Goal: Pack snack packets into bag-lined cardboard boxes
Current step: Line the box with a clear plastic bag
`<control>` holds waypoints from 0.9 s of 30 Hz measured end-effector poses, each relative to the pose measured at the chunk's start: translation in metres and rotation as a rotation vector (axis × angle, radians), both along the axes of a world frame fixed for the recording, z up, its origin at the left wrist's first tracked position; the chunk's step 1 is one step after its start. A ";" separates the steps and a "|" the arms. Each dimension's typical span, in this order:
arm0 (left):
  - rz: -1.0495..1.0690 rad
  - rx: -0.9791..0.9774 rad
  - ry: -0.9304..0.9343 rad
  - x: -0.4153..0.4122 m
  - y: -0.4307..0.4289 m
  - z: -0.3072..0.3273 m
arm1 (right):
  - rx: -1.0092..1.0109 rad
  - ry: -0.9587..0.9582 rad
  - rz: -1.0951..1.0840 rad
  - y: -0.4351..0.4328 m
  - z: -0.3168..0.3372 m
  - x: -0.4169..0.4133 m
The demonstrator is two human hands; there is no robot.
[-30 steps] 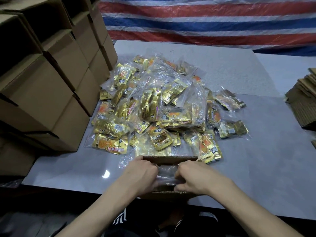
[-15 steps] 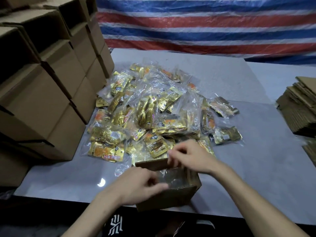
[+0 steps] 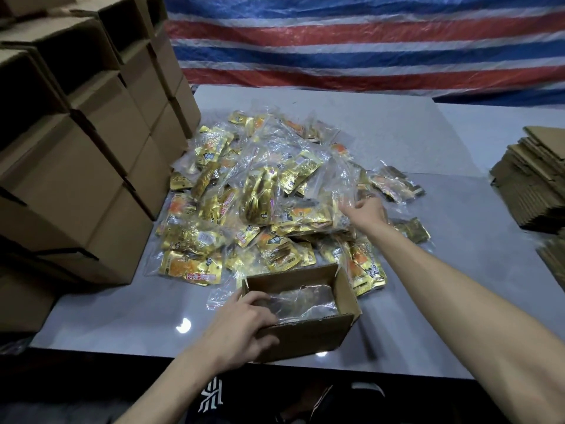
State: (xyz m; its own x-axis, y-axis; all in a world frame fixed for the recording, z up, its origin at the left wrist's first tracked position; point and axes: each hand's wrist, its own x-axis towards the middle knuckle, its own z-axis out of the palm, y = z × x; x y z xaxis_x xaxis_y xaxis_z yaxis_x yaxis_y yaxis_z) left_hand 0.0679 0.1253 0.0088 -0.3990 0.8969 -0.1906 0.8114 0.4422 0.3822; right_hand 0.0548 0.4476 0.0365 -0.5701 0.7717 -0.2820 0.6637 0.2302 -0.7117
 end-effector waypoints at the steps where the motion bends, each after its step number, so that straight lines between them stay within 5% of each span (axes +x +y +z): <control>1: -0.016 0.009 0.008 -0.001 0.001 0.000 | 0.035 -0.013 0.000 0.000 -0.003 -0.002; 6: -0.046 0.076 0.059 -0.008 0.007 -0.004 | 0.250 0.073 0.063 -0.006 0.004 -0.008; 16: -0.108 0.306 0.129 -0.010 0.019 -0.005 | 0.290 0.479 0.161 -0.009 0.078 0.010; 27: -0.150 0.393 0.111 -0.009 0.018 -0.015 | -0.188 0.764 0.538 -0.039 0.160 0.048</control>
State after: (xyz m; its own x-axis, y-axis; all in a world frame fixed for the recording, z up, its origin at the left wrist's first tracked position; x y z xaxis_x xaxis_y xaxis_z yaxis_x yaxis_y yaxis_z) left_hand 0.0585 0.1431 -0.0059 -0.2571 0.9424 0.2139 0.9015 0.1542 0.4044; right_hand 0.1029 0.4085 0.1961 -0.9172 0.3319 0.2206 -0.1574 0.2067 -0.9657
